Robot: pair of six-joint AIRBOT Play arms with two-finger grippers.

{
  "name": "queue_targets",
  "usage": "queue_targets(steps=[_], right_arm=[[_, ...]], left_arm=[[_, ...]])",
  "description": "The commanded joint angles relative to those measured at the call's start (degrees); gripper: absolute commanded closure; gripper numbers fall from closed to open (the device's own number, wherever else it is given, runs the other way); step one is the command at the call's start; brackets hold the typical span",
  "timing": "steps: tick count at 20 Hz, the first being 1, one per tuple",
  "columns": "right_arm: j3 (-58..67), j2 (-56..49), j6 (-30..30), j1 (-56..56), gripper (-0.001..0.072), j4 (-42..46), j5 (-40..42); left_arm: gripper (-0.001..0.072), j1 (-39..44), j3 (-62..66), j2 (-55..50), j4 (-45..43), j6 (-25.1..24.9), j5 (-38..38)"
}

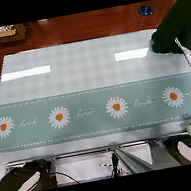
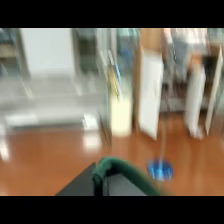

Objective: Fold the shirts.

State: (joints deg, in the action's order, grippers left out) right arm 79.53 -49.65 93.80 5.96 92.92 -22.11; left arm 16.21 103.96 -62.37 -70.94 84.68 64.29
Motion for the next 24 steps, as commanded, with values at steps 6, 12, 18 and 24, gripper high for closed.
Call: queue_targets(steps=[6,12,18,24], right_arm=[[0.04,20.74,-1.51,-2.49,0.0675,13.03,-13.77],[0.04,19.98,-1.51,-2.49,0.0675,14.03,-15.69],[0.02,8.07,-14.49,-2.62,0.0676,-28.17,-20.46],[0.02,-11.37,-20.24,-14.71,0.0675,-46.31,-34.42]], left_arm=[[-0.0008,0.0,3.41,12.28,0.02,0.09,3.65],[-0.0008,0.0,3.39,11.54,0.04,2.67,15.74],[-0.0008,0.0,3.39,11.04,-0.02,2.62,17.07],[-0.0008,-0.11,3.41,11.04,-3.89,2.62,17.05]])
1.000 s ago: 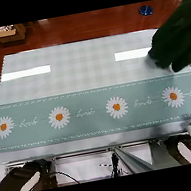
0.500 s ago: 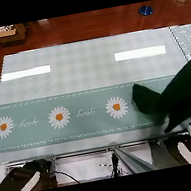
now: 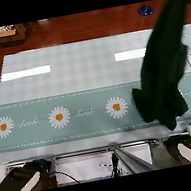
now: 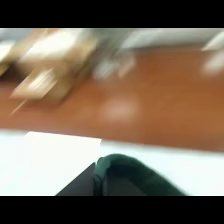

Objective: Fold the shirts.

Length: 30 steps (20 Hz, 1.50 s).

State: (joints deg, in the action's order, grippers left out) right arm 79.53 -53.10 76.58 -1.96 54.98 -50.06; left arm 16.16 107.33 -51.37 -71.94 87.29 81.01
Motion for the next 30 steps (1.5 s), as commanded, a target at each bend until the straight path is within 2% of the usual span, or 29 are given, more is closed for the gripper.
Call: queue_targets(steps=[1,4,7,13,14,15,16,17,19,20,23,26,27,29,30], right_arm=[[0.02,-10.54,-3.02,-11.76,0.0675,-6.84,-6.4],[0.02,-18.75,-2.97,-26.29,0.0675,-2.89,-3.61],[0.02,-27.15,-1.07,-36.79,0.0675,-2.58,1.53],[0.02,-38.38,-0.37,-50.56,0.0672,-9.46,4.37],[0.02,-39.06,-0.44,-51.54,0.0546,-9.42,5.18],[0.04,-39.15,-0.46,-51.54,0.0331,-9.33,4.63],[0.04,-38.64,-0.72,-50.51,0.0292,-8.37,2.75],[0.04,-37.55,-0.76,-48.81,0.029,-5.9,0.13],[0.04,-33.44,1.14,-42.75,0.0226,3.04,-6.97],[0.04,-30.82,2.8,-38.95,0.0217,7.8,-10.73],[0.02,-21.07,4.66,-24.74,0.0212,24.87,-20.68],[-0.13,-12.81,5.25,-7.78,0.0214,38.62,-25.27],[-0.98,-10.36,5.27,-0.72,0.0214,39.15,-25.18],[-5.16,-5.81,5.51,14.38,0.0214,34.01,-22.23],[-8.17,-4.04,5.49,21.24,0.0214,30.12,-20.92]], left_arm=[[-0.0008,-0.07,0.04,0.17,-5.42,0.02,0.35],[-0.0008,-0.07,0.02,0.31,-12.72,0.02,0.37],[-0.0008,-0.07,0.02,-0.02,-14.05,0.04,0.39],[-0.0008,-0.07,0.0,-2.16,-14.05,0.02,0.72],[-0.0008,-0.07,0.0,-2.73,-14.05,0.02,0.72],[-0.0007,-0.07,-0.02,-3.32,-14.05,0.02,0.74],[-0.0007,-0.07,-0.07,-3.91,-14.08,0.0,0.74],[-0.0008,-0.07,-0.33,-4.48,-14.14,-0.02,0.74],[-0.0009,-0.09,-1.42,-5.9,-15.02,-0.09,1.38],[-0.0009,-0.09,-2.32,-6.62,-15.69,-0.22,2.27],[-0.0008,-0.39,-8.9,-7.69,-16.79,-3.02,5.86],[-0.0007,-4.2,-20.35,-7.34,-16.39,-4.79,7.82],[0.0002,-6.4,-25.14,-6.99,-14.32,-6.91,7.26],[0.0058,-11.67,-34.95,-6.38,-6.08,-10.4,4.68],[0.0058,-14.56,-39.74,-6.38,-0.85,-12.11,3.28]])
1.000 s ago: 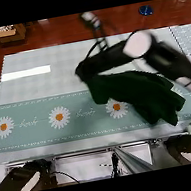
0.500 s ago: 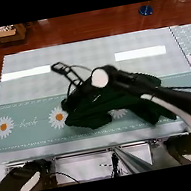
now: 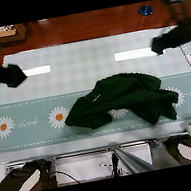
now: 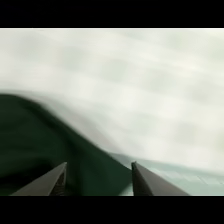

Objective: Fold the shirts.

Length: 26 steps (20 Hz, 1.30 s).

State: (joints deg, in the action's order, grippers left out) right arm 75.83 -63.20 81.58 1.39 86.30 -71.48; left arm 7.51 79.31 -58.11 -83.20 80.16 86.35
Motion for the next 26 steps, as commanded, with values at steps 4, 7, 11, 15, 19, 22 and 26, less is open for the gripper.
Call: queue_targets(steps=[4,7,11,15,19,22,26], right_arm=[[-20.06,9.07,-2.54,36.68,0.0214,-16.83,3.63],[-27.98,9.09,-6.29,37.81,0.0214,-18.36,3.74],[-30.42,9.09,-7.8,37.79,0.0214,-18.36,3.78],[-30.45,9.09,-7.89,37.79,0.0214,-18.27,3.76],[-30.45,9.09,-8.24,37.79,0.0214,-18.29,3.74],[-30.42,9.09,-8.24,37.81,0.0215,-18.29,3.74],[-30.42,9.09,-8.24,37.79,0.0215,-18.32,2.43]], left_arm=[[0.0056,-13.05,-29.97,-1.51,31.23,-11.17,-8.48],[0.0047,-11.15,-37.03,-5.62,31.34,-12.7,-12.83],[0.0047,-6.84,-38.71,-14.29,31.63,-13.75,-15.72],[0.0047,-2.78,-38.73,-20.96,31.63,-13.73,-15.85],[0.0047,-1.95,-38.73,-22.05,31.71,-13.64,-15.87],[0.0047,0.02,-38.73,-22.51,36.85,-13.51,-18.01],[0.0372,5.27,-38.71,-25.81,45.59,-13.53,-21.38]])
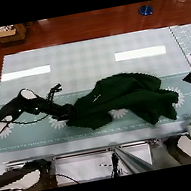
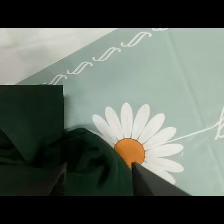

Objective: Fold the shirts.

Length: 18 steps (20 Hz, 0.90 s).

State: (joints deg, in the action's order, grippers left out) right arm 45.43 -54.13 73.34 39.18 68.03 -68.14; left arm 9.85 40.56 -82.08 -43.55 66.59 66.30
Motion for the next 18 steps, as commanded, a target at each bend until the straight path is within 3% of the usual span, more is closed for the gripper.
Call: queue_targets(steps=[1,2,4,8,10,11,12,18], right_arm=[[-0.02,0.02,0.0,0.02,0.0215,-0.04,-1.18],[-0.02,0.02,0.0,0.02,0.0215,-0.04,-1.33],[-0.02,0.02,0.0,0.02,0.0215,-0.04,-1.33],[-0.02,0.02,-0.17,0.04,0.0215,0.61,-1.7],[-0.04,0.0,1.11,0.07,0.021,8.72,-1.88],[-0.11,0.0,4.11,0.07,0.0173,13.99,-1.84],[-0.44,-0.09,5.53,0.57,0.017,14.93,-1.84],[-5.66,-6.58,-0.9,3.63,0.0155,-0.15,-4.92]], left_arm=[[0.0407,3.98,0.04,-2.99,6.34,0.07,-1.38],[0.0417,4.83,0.04,-4.11,6.38,0.09,-1.01],[0.0668,5.29,0.04,-5.25,6.32,-0.92,0.52],[0.0674,3.61,0.33,-3.56,6.32,-2.99,1.84],[0.0674,2.14,0.66,-0.94,6.29,-3.13,1.9],[0.0674,1.46,0.87,0.42,6.32,-3.15,1.88],[0.0674,0.85,1.14,1.75,6.29,-3.17,1.84],[0.0674,0.15,2.25,3.5,6.27,-4.68,1.7]])
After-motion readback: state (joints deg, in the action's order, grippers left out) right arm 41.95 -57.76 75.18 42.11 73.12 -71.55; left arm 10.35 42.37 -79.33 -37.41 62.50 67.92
